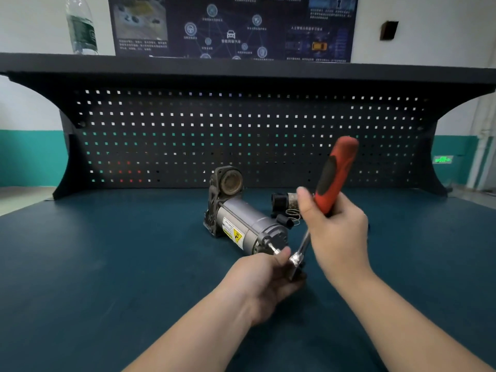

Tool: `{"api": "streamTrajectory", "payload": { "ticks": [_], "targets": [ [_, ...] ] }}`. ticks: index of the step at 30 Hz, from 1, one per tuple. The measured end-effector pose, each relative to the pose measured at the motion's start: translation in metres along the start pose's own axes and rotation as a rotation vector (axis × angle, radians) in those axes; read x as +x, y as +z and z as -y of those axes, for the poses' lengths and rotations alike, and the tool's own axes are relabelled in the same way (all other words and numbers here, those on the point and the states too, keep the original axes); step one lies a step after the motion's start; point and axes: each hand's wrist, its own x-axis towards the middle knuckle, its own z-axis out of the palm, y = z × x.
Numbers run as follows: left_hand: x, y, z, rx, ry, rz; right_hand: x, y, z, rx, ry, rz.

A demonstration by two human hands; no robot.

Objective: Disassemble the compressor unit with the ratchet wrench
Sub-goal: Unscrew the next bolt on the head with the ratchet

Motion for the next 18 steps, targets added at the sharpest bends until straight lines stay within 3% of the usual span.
{"api": "streamTrajectory", "payload": {
  "ticks": [2,4,6,8,11,13,15,18],
  "targets": [
    [-0.001,0.002,-0.001,0.003,-0.009,0.013,0.010,-0.004,-0.016,0.031,0.305,-0.074],
    [-0.003,0.004,-0.002,0.014,-0.017,0.024,0.016,-0.008,-0.036,0.119,0.770,-0.093],
    [-0.002,0.004,-0.002,0.009,-0.016,0.021,0.014,-0.007,-0.049,0.241,1.013,-0.075],
    [-0.001,0.003,-0.003,0.014,-0.012,0.019,0.013,-0.006,-0.044,0.213,0.888,-0.089],
    [0.000,0.000,-0.002,0.030,-0.004,0.012,0.012,-0.007,-0.016,0.095,0.284,-0.071],
    [0.001,-0.001,0.000,0.050,-0.003,-0.001,0.003,-0.005,0.002,0.050,0.023,0.024],
    [0.004,-0.003,0.001,0.051,-0.002,-0.020,-0.009,0.001,0.008,0.038,-0.067,0.101],
    [0.007,-0.004,-0.003,0.026,-0.014,-0.029,-0.006,0.004,-0.001,0.056,0.071,-0.031]
  ]
}}
